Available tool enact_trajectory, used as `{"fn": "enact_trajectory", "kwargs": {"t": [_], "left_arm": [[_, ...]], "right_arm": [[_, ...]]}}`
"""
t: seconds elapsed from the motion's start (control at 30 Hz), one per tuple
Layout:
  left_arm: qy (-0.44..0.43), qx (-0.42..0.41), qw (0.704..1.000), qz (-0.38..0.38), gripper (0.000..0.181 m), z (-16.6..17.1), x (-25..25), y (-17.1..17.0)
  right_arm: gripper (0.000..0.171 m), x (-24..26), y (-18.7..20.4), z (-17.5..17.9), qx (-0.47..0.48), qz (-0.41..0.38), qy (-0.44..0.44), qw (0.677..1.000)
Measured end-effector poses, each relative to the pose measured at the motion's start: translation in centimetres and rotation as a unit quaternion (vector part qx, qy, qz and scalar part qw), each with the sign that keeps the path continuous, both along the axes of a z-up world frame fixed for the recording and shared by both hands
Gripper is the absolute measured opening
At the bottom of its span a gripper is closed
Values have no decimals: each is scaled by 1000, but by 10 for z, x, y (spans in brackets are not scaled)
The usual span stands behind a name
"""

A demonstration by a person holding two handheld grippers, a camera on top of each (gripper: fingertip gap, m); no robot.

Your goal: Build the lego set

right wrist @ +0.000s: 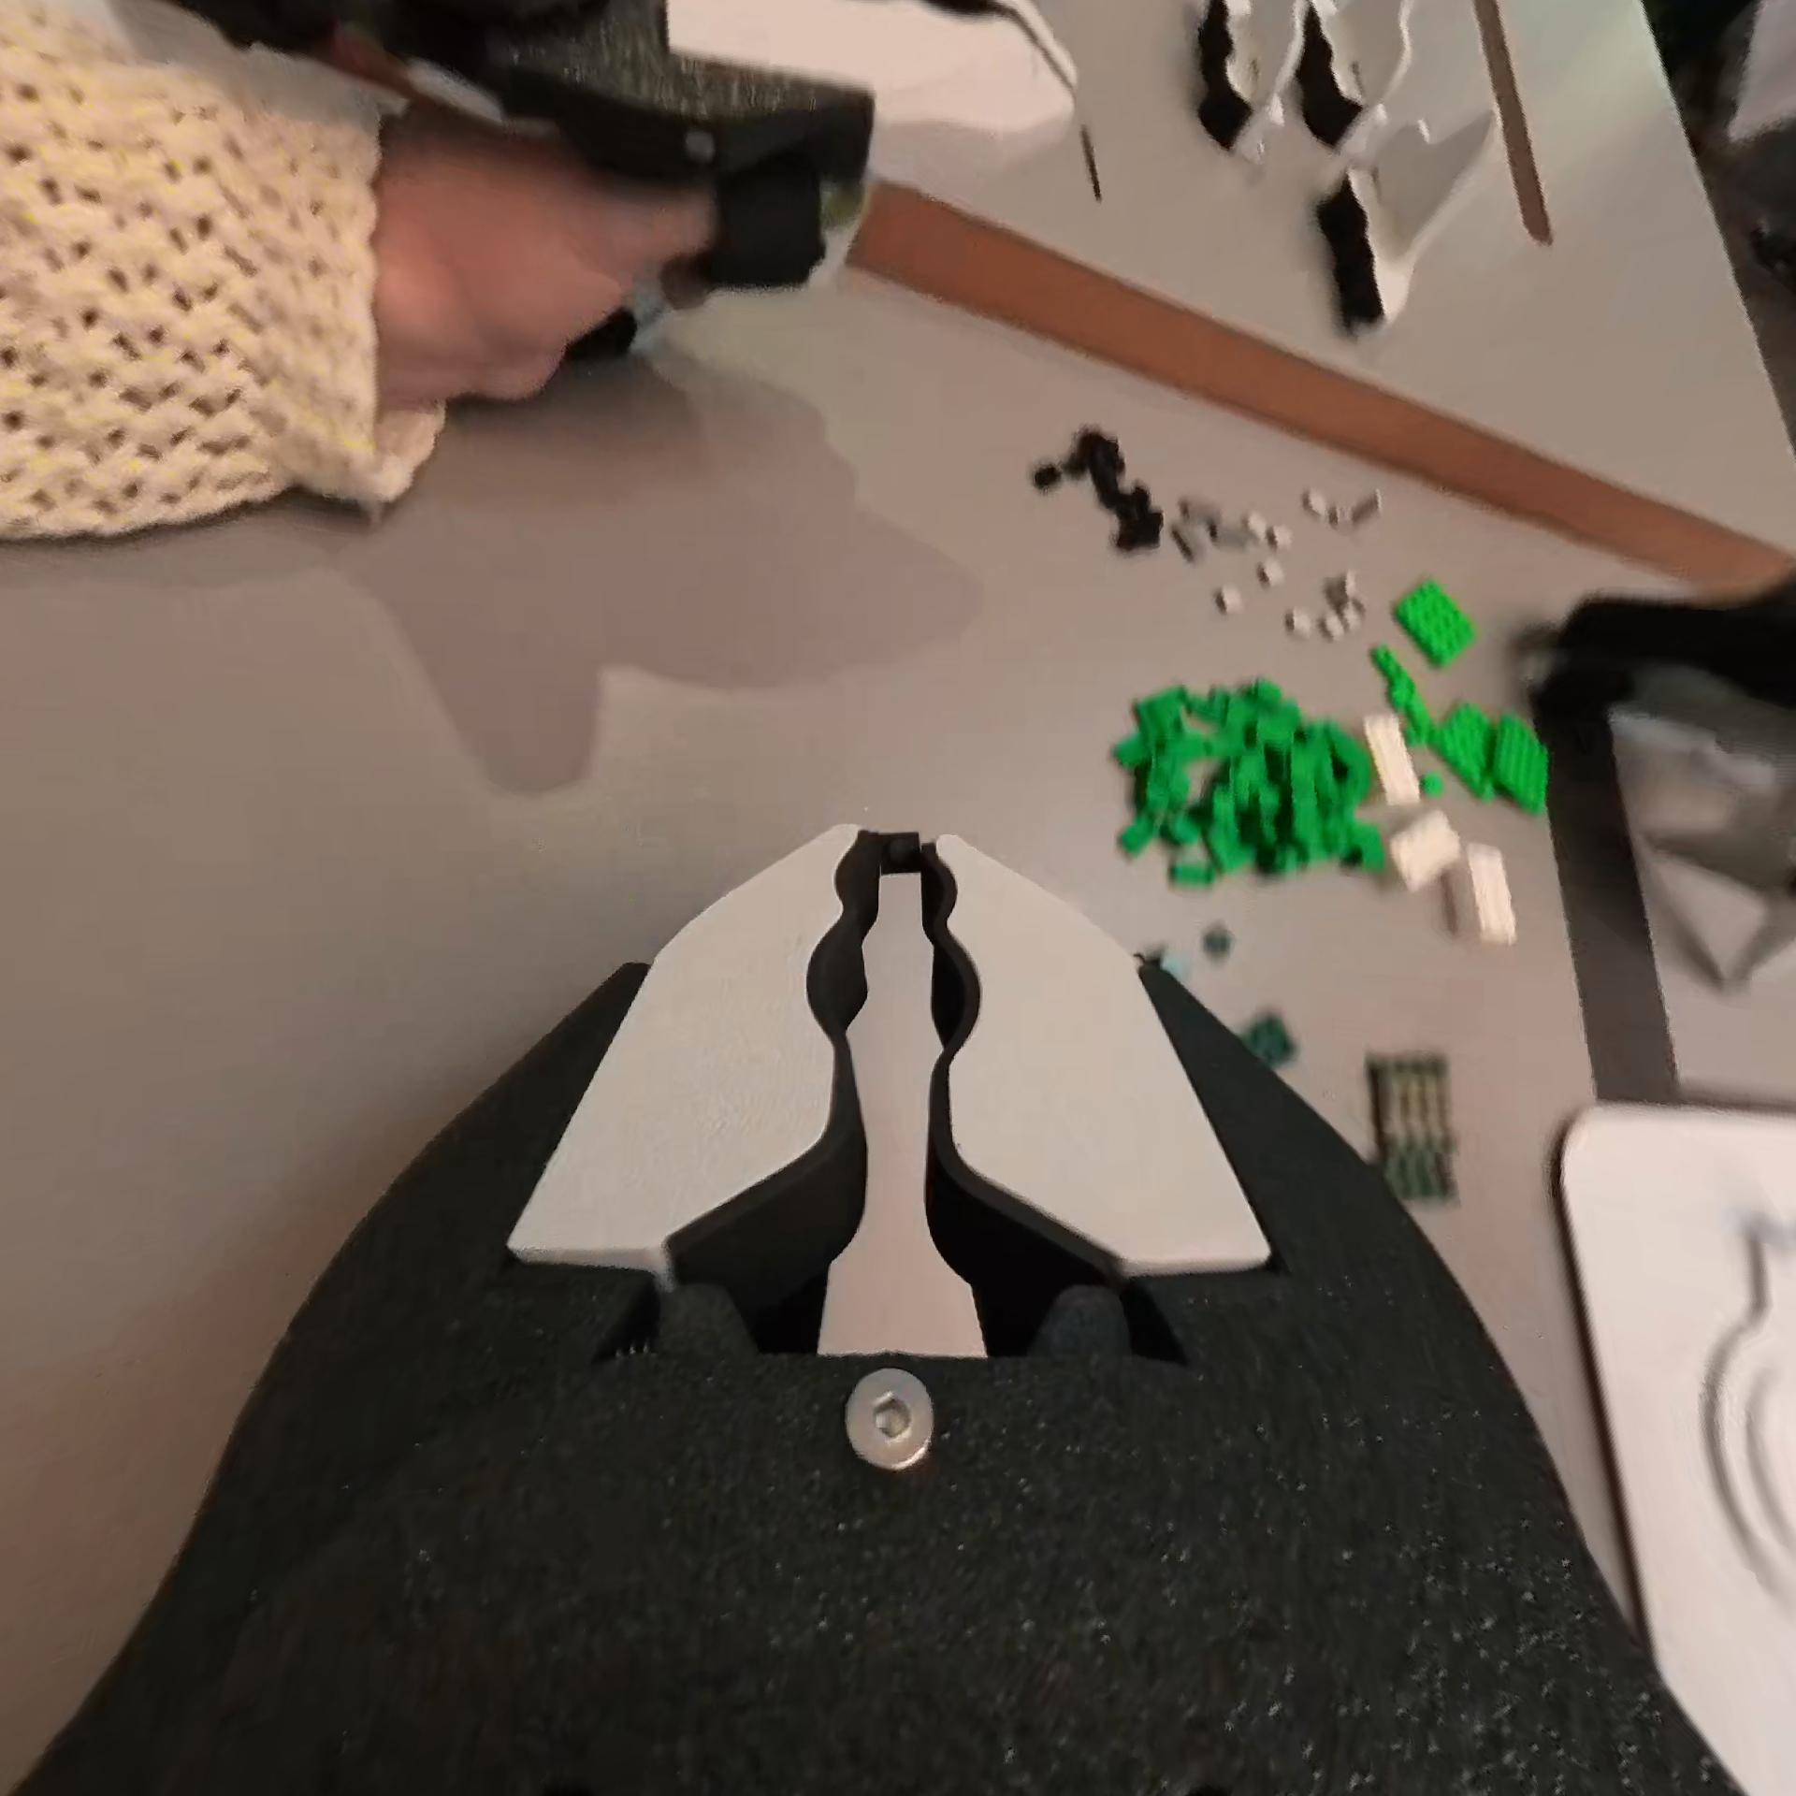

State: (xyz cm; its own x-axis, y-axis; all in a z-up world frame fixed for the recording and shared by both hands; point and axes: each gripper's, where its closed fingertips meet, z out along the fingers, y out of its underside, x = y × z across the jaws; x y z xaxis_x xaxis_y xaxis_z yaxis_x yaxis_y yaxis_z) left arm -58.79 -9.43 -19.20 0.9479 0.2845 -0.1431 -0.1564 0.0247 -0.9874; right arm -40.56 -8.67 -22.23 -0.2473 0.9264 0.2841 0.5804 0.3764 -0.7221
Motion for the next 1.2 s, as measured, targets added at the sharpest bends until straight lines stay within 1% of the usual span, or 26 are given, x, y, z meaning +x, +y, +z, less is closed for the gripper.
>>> {"fn": "enact_trajectory", "kwargs": {"t": [0.13,0.23,0.3,0.4,0.53,0.7,1.2], "left_arm": [[4,-2,1000,-2,0,0,2,0],[8,-3,1000,-3,0,0,3,-1],[11,-4,1000,-3,0,0,4,-1],[13,-6,1000,-4,0,-1,4,0],[18,-9,1000,-5,0,-1,5,0],[22,-12,1000,-7,0,-2,7,1],[20,-13,1000,-9,0,-2,7,0]], "right_arm": [[8,81,5,-5,-11,-96,-15,995],[8,134,3,-17,-29,-160,-28,986],[8,161,0,-27,-37,-192,-28,980],[8,186,-7,-44,-59,-221,-33,973],[8,194,-19,-57,-73,-222,-39,971],[8,187,-29,-64,-68,-206,-39,975],[8,172,-31,-70,-74,-203,-30,976]]}}
